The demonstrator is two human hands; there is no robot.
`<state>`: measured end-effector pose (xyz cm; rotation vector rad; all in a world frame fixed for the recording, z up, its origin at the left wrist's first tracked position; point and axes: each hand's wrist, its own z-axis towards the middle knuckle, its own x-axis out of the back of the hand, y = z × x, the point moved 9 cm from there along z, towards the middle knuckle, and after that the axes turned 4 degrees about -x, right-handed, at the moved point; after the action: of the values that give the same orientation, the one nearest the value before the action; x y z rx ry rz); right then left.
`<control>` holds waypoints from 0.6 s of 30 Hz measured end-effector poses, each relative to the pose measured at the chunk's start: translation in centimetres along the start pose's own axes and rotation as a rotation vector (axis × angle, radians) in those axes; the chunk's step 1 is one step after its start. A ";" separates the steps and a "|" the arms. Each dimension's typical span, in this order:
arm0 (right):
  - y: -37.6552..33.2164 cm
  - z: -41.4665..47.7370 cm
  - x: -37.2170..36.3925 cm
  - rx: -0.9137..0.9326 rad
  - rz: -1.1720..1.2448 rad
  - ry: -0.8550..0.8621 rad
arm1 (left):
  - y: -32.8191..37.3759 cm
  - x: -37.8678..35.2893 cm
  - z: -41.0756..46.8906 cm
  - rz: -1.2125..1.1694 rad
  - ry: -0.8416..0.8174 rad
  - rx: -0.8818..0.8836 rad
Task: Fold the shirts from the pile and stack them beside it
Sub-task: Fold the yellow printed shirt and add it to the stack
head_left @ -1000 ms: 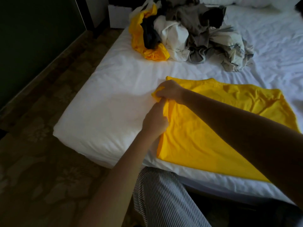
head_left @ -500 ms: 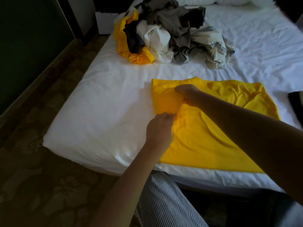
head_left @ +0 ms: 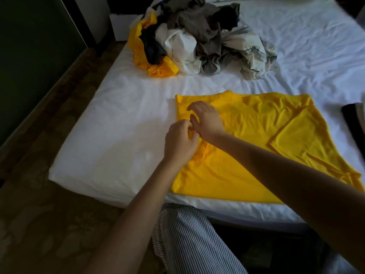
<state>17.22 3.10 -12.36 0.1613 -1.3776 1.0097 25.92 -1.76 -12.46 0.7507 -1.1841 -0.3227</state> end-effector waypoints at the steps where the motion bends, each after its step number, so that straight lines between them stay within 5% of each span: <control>1: 0.4 -0.7 -2.2 0.021 -0.128 -0.174 | -0.4 -1.1 -0.1 0.109 -0.028 0.001; 3: 2.9 -2.4 -5.0 0.003 -0.359 -0.370 | -1.9 -4.3 -1.4 0.348 -0.123 -0.045; 11: 5.0 -2.5 -4.9 -0.209 -0.372 -0.362 | -3.3 -5.5 -4.7 0.530 -0.091 -0.157; 15: 6.2 -4.1 -4.1 -0.363 -0.332 -0.337 | -3.7 -5.1 -8.9 0.436 -0.124 -0.271; 18: 5.4 -5.9 -3.1 -0.275 -0.328 -0.283 | -4.3 -2.4 -8.7 -0.063 -0.130 -0.107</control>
<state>18.32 8.51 -18.93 0.3221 -1.6672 0.5320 33.61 -0.29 -18.59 0.6826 -1.2569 -0.4890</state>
